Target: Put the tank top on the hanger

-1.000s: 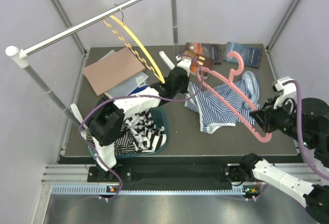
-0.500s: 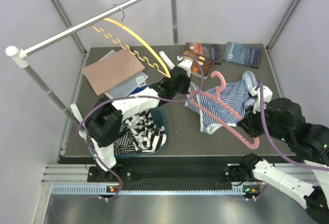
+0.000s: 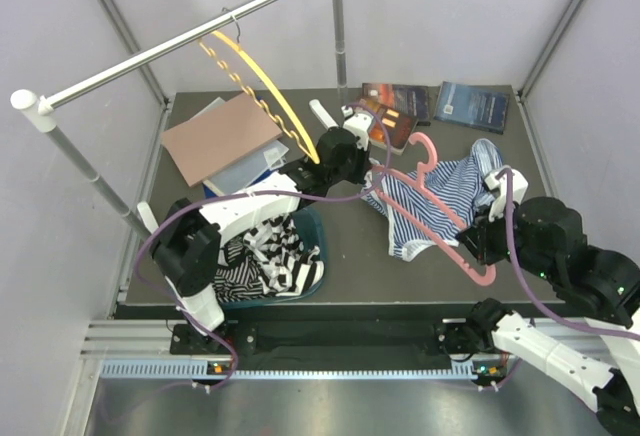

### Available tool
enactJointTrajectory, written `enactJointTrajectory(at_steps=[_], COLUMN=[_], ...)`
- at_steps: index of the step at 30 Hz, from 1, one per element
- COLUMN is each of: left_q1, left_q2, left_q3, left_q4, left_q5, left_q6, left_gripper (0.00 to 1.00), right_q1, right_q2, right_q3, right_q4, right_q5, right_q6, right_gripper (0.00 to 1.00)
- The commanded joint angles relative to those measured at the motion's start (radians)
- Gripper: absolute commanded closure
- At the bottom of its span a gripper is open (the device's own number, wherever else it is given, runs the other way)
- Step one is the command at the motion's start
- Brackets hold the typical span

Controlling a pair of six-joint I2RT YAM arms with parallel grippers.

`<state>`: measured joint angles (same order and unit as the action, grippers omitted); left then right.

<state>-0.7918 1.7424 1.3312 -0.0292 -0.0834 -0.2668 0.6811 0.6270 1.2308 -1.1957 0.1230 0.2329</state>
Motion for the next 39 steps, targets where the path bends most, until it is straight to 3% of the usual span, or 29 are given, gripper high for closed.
enactJointTrajectory(at_steps=[1, 9, 23, 27, 28, 32, 35, 39], left_q1=[-0.001, -0.009, -0.035, -0.035, -0.035, -0.035, -0.037, -0.043], left_q2=[-0.082, -0.136, -0.236, -0.231, -0.231, -0.241, -0.253, -0.294], left_q3=[0.0, 0.016, -0.009, 0.002, 0.002, 0.002, 0.005, -0.009], left_q4=[0.008, 0.0, 0.006, -0.047, -0.049, -0.043, -0.037, -0.015], left_q5=[0.074, 0.134, 0.174, 0.102, 0.099, 0.131, 0.146, 0.152], left_q6=[-0.012, -0.02, -0.065, -0.038, -0.035, -0.011, 0.012, 0.032], left_gripper=[1.0, 1.0, 1.0, 0.74, 0.54, 0.2, 0.12, 0.09], right_q1=[0.012, 0.012, 0.011, 0.012, 0.014, 0.012, 0.012, 0.012], right_q2=[-0.05, -0.122, -0.159, -0.182, -0.193, -0.216, -0.219, -0.21], right_q3=[-0.065, -0.226, -0.317, -0.327, -0.329, -0.344, -0.358, -0.382], right_q4=[0.182, 0.392, 0.501, 0.528, 0.533, 0.562, 0.579, 0.594], right_q5=[-0.006, -0.036, -0.002, -0.005, -0.006, -0.016, -0.023, -0.031], right_q6=[0.014, 0.04, 0.04, 0.049, 0.049, 0.049, 0.048, 0.051], right_gripper=[1.0, 1.0, 1.0, 1.0, 1.0, 1.0, 1.0, 1.0])
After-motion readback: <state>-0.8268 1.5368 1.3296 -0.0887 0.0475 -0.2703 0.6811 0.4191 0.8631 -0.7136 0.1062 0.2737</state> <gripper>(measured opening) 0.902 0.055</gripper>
